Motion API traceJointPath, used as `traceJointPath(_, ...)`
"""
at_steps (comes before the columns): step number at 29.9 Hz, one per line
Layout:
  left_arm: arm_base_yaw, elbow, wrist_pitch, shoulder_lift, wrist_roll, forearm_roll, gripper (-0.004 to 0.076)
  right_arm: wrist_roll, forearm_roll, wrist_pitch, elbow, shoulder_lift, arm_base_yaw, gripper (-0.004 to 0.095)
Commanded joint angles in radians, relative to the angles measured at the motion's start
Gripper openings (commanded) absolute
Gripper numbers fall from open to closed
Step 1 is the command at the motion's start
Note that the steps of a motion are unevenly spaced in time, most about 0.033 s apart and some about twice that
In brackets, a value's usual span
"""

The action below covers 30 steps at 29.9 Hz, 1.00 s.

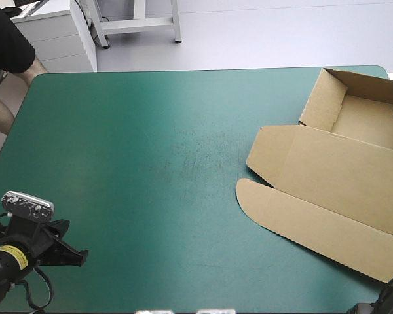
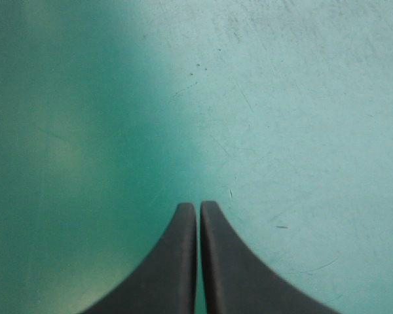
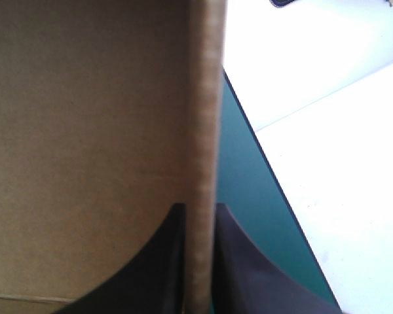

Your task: Fold the box

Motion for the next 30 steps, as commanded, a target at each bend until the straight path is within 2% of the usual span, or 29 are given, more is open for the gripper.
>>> traceJointPath(1,-0.006,-0.026,-0.048,0.006,-0.018,0.012,0.0,-0.003,-0.002,-0.057,-0.034,-0.055,-0.01,0.0315)
traceJointPath(2,-0.006,-0.026,-0.048,0.006,-0.018,0.01,0.0,-0.003,-0.002,-0.061,-0.034,-0.055,-0.01,0.0435)
traceJointPath(5,-0.006,-0.026,-0.048,0.006,-0.018,0.008,0.0,0.013,-0.004,-0.05,-0.041,-0.055,-0.01,0.0693)
traceJointPath(7,-0.006,-0.026,-0.048,0.006,-0.018,0.01,0.0,0.021,-0.008,-0.011,-0.066,-0.055,-0.01,0.0772)
traceJointPath(9,-0.006,-0.026,-0.048,0.006,-0.018,0.012,0.0,0.021,-0.006,0.032,-0.104,-0.062,-0.01,0.0772)
traceJointPath(12,-0.006,-0.026,-0.048,0.006,-0.018,0.016,0.0,0.021,0.008,0.084,-0.167,-0.091,-0.01,0.0713)
traceJointPath(15,-0.006,-0.026,-0.048,0.006,-0.018,0.016,0.0,0.021,0.084,0.098,-0.195,-0.167,-0.01,0.0553)
traceJointPath(20,-0.006,-0.026,-0.054,0.006,-0.018,0.026,0.0,-0.12,0.328,0.098,-0.117,-0.355,0.004,-0.0015)
traceJointPath(25,-0.006,-0.026,-0.058,0.006,-0.025,0.024,0.0,-0.142,0.357,0.077,0.046,-0.521,0.064,-0.0001)
traceJointPath(30,-0.006,-0.024,-0.128,-0.012,-0.063,0.028,0.0,-0.171,0.359,0.041,0.252,-0.682,0.177,-0.0001)
